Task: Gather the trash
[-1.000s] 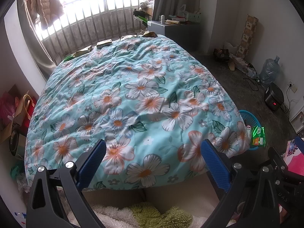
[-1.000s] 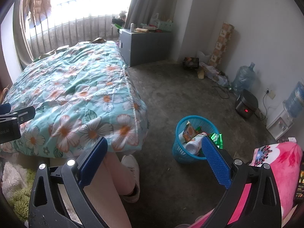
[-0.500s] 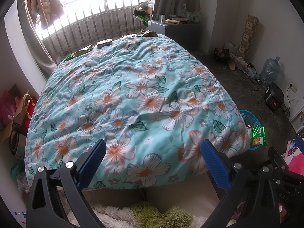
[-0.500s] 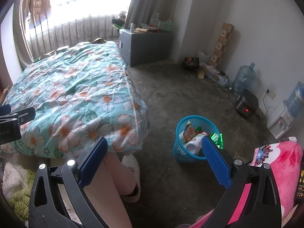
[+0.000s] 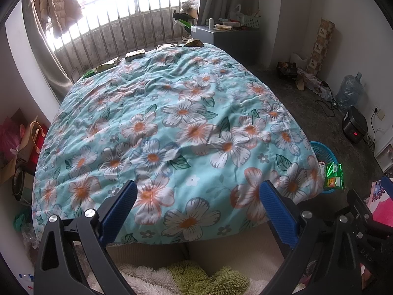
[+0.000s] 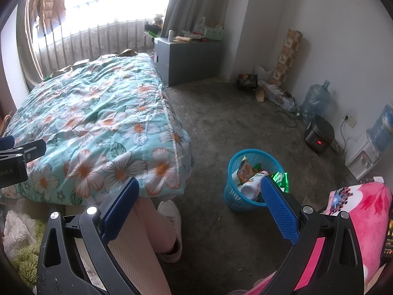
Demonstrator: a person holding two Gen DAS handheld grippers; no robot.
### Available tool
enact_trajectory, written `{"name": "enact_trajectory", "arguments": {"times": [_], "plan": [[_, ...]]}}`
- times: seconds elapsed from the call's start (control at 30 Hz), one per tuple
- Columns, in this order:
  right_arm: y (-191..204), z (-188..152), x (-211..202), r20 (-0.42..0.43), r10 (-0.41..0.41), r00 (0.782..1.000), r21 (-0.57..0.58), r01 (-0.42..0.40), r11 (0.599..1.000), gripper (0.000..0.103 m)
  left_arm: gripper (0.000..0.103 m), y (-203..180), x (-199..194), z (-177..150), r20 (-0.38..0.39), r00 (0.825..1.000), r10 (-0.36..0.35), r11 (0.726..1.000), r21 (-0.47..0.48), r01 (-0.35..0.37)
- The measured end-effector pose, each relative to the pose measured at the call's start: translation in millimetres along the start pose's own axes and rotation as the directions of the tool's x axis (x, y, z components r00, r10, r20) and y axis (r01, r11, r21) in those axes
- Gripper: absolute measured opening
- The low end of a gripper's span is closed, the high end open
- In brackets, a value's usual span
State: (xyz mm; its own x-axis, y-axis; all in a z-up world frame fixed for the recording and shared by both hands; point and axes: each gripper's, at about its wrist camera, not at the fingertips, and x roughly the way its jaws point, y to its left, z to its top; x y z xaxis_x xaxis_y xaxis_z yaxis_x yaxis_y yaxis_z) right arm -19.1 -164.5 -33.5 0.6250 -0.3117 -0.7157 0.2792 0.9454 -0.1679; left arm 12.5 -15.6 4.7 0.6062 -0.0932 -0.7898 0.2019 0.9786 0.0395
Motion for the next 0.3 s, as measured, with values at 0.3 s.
{"name": "enact_trajectory", "arguments": {"times": [0.3], "plan": [[-0.5,-0.2,0.0,0.000,0.000,1.000,-0.001,0.000,1.000,0.095,0.097,1.3,1.6,-2.6,-0.004,1.000,0.003,1.000,-0.001,-0.003]]}}
